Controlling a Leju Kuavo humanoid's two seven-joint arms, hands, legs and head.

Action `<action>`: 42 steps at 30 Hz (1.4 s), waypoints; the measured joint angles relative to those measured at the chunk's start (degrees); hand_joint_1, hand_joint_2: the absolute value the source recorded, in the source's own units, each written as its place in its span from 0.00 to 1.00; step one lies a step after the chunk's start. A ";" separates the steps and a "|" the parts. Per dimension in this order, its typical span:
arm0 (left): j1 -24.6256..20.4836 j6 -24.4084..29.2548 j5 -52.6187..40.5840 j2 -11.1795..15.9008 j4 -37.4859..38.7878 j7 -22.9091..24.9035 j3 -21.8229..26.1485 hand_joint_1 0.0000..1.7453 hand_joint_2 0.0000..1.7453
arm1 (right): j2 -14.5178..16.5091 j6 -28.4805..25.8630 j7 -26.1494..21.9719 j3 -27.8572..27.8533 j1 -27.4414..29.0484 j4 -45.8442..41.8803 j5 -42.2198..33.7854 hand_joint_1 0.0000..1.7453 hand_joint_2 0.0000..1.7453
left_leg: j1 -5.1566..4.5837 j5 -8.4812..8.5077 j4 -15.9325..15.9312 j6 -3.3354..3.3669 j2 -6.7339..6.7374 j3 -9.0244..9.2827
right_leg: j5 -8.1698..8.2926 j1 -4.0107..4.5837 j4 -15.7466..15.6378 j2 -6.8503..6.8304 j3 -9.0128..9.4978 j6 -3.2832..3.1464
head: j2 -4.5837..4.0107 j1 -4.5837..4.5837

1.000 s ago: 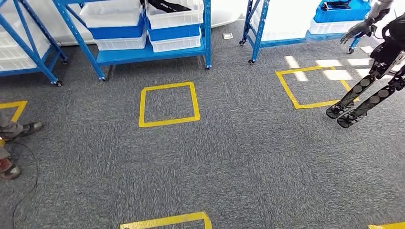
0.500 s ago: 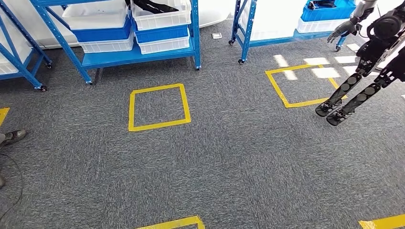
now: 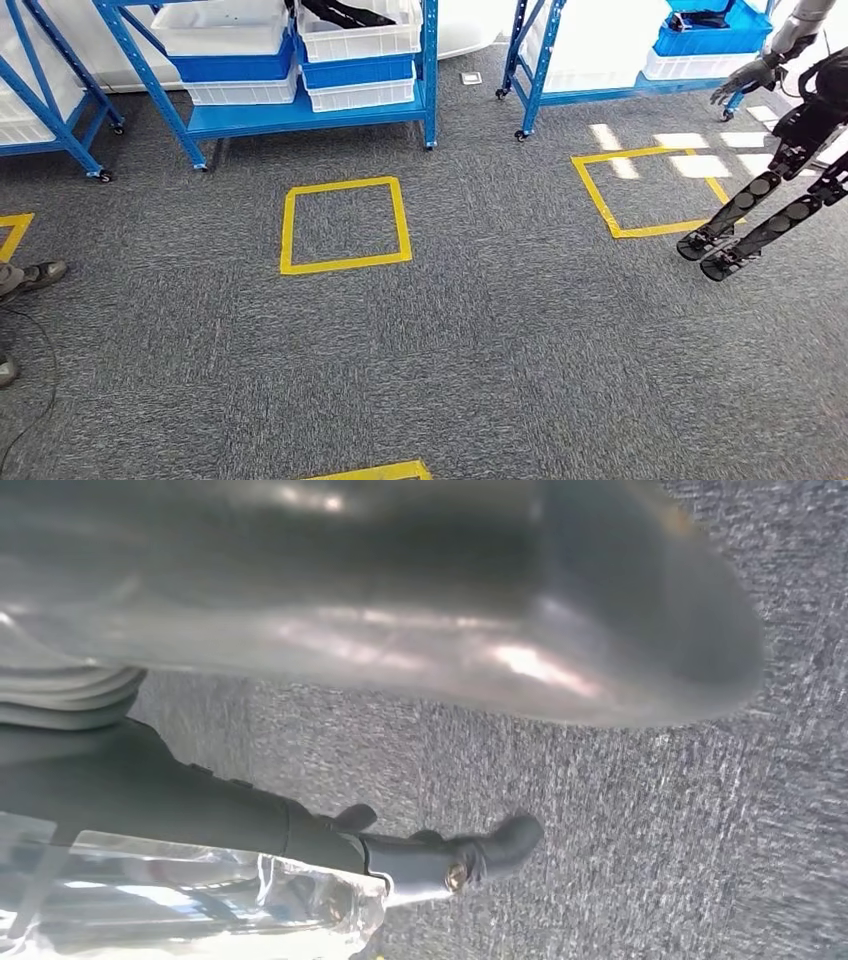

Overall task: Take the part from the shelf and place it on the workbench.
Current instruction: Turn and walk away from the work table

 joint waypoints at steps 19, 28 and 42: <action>-0.06 0.19 -0.10 0.22 -0.02 0.00 0.01 0.00 0.00 | 0.29 0.34 0.03 1.10 0.00 -0.04 0.94 0.00 0.00 | 1.18 0.17 -0.76 0.08 1.56 0.47 | -2.47 -1.21 2.20 -0.84 0.60 1.42 | 0.00 -0.18; 0.27 0.29 0.01 0.05 0.01 0.04 0.02 0.00 0.00 | 0.05 0.80 0.00 1.50 0.12 -0.04 1.15 0.00 0.00 | -0.02 -0.08 -0.66 0.83 0.01 0.86 | -0.64 -0.41 1.91 0.19 -1.05 1.06 | 0.00 -0.03; 0.44 0.44 -0.04 0.34 0.01 0.23 0.04 0.00 0.00 | 0.47 1.46 -0.66 2.39 0.07 -0.06 1.22 0.00 0.00 | 2.06 -2.93 6.32 -3.22 2.00 -2.22 | 0.98 -1.25 -0.88 -0.38 0.83 -1.24 | 0.00 -0.63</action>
